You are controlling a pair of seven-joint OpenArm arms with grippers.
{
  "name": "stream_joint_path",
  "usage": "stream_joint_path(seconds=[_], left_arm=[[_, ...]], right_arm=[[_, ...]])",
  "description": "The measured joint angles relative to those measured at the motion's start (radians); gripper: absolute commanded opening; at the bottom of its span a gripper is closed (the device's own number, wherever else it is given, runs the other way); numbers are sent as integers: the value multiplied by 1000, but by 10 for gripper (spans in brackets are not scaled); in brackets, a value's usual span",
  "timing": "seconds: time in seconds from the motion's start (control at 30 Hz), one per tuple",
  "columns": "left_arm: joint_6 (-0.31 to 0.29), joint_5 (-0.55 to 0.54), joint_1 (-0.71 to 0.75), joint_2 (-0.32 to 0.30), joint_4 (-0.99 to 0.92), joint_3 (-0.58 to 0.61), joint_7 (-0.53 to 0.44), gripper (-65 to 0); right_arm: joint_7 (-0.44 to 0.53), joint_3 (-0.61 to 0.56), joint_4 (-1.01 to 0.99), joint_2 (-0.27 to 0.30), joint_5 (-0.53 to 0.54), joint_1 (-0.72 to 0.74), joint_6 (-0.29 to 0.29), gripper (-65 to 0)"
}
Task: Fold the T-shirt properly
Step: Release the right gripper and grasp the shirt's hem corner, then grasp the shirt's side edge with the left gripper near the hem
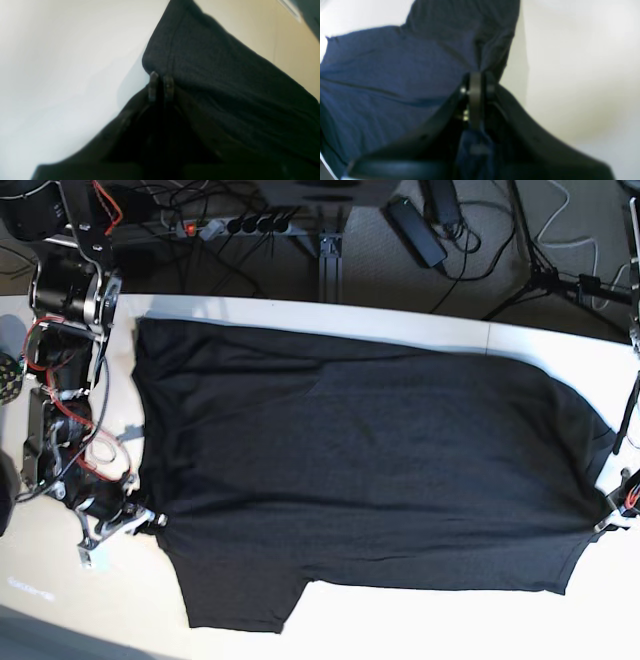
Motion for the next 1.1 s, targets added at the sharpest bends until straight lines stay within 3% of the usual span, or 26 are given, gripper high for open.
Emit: stream_joint_path(seconds=[0.33,0.67,0.7,0.8,0.87,0.93,1.1], left_arm=[[-60,-29,96,-31,1,1,10,-650],[-63,-70,108,-31,1,1,51,-650],[-68,-73,109,-31,2,1,51,-613],[-102,-100,113,-32,2,1,54,-418],[-104,-100,113,-32,2,0,54,-349],[-104,-100,113,-32,5,-10,54,-344],[-103,-85,113,-32,34,-90,54,-345]], right_arm=[[0,-2,234,47,27,-233,4,-650],[2,-2,247,53,32,-272,4,-650],[2,-2,247,53,32,-275,4,-650],[5,-2,247,53,32,-277,5,-650],[5,-2,247,53,32,-277,5,-650],[5,-2,247,53,32,-277,5,-650],[5,-2,247,53,30,-277,4,-434]])
